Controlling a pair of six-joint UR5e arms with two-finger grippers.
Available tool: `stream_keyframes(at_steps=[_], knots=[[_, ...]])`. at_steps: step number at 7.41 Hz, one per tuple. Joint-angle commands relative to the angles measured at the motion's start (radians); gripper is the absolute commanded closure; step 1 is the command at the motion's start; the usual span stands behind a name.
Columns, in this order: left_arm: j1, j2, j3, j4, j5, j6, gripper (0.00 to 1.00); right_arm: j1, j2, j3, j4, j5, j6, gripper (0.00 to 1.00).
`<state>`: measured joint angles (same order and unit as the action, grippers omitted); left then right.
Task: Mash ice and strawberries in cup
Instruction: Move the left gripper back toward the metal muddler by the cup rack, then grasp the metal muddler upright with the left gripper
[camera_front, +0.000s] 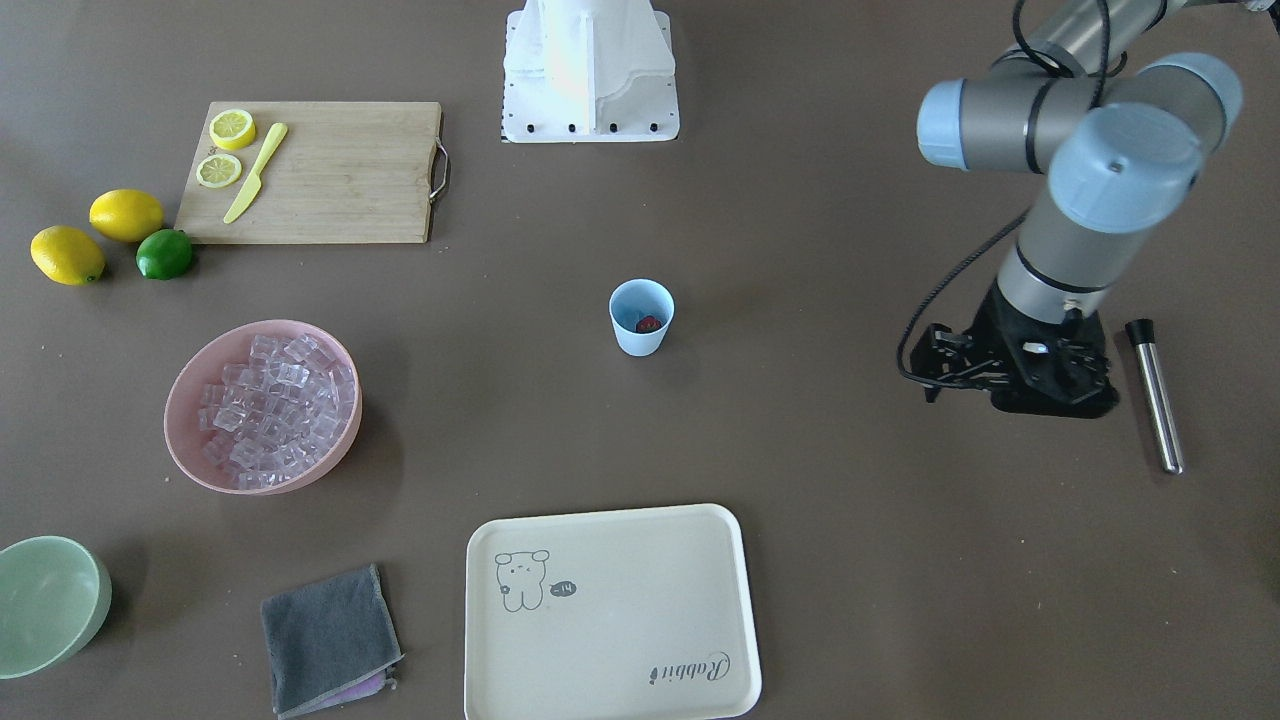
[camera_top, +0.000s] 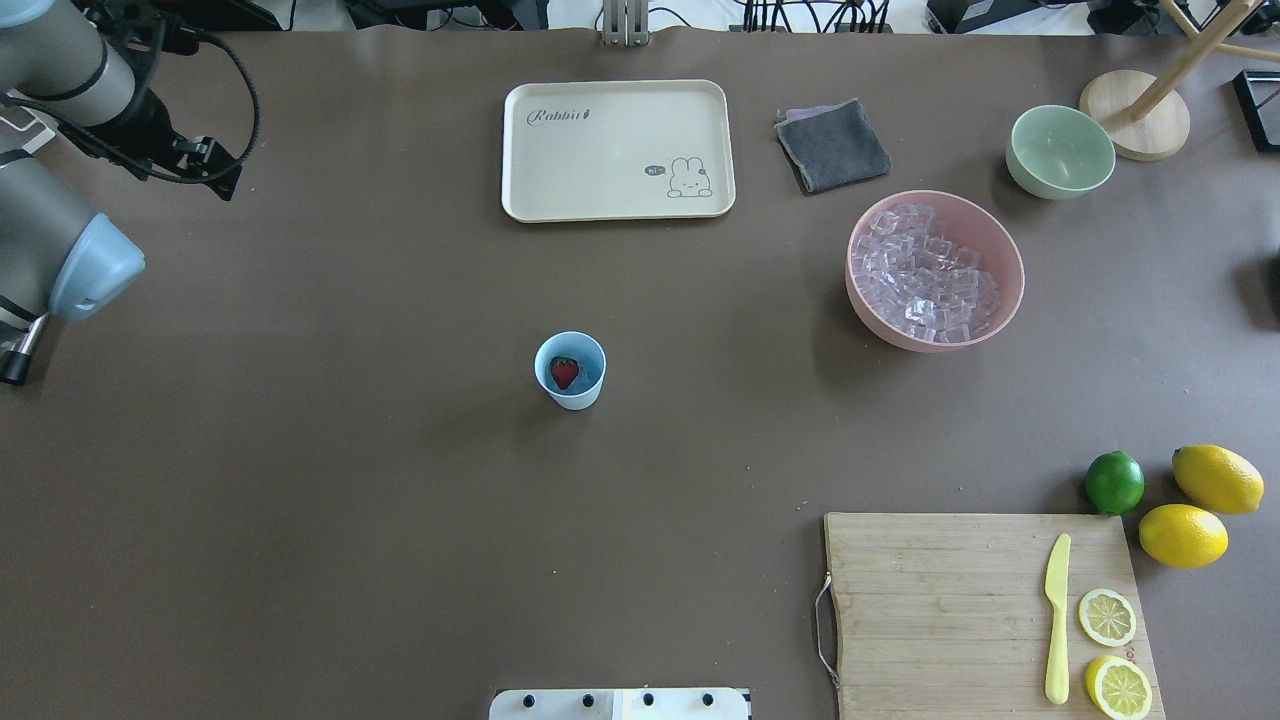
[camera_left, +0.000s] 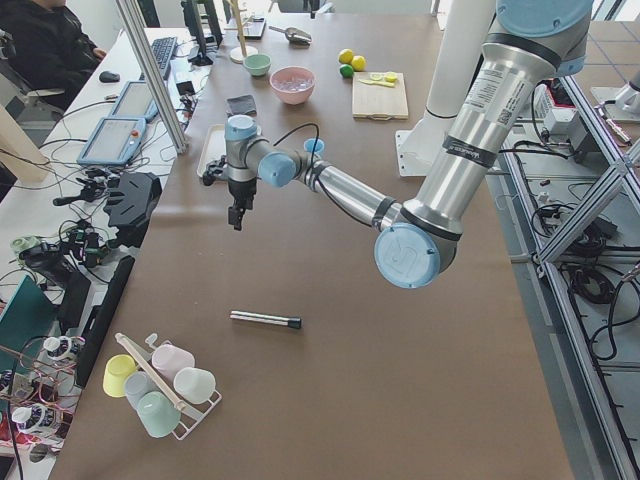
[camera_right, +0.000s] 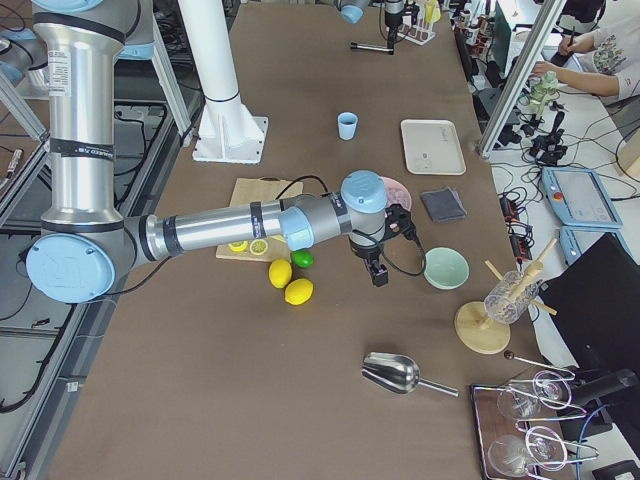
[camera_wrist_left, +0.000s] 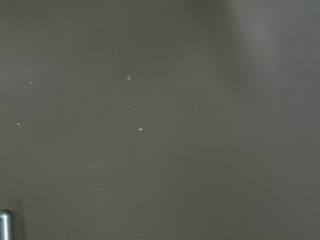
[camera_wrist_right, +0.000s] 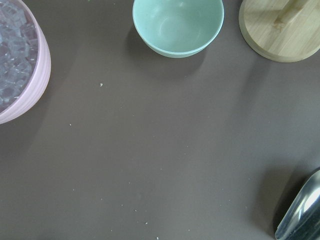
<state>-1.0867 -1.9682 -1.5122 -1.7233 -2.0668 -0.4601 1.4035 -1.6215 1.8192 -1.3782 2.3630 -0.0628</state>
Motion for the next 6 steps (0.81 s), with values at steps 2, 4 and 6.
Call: stream_keyframes(at_steps=[2,4,6], knots=[[-0.07,0.132,0.291,-0.341,0.002,0.135,0.03,-0.092,0.031,0.003,0.072,-0.001,0.075,0.02],[-0.071,0.17,0.267,-0.355,-0.004,0.124,0.03,-0.162,0.064,0.006,0.16,-0.016,0.238,0.02],[-0.07,0.201,0.259,-0.355,-0.01,0.119,0.03,-0.182,0.072,0.011,0.162,-0.027,0.25,0.02]])
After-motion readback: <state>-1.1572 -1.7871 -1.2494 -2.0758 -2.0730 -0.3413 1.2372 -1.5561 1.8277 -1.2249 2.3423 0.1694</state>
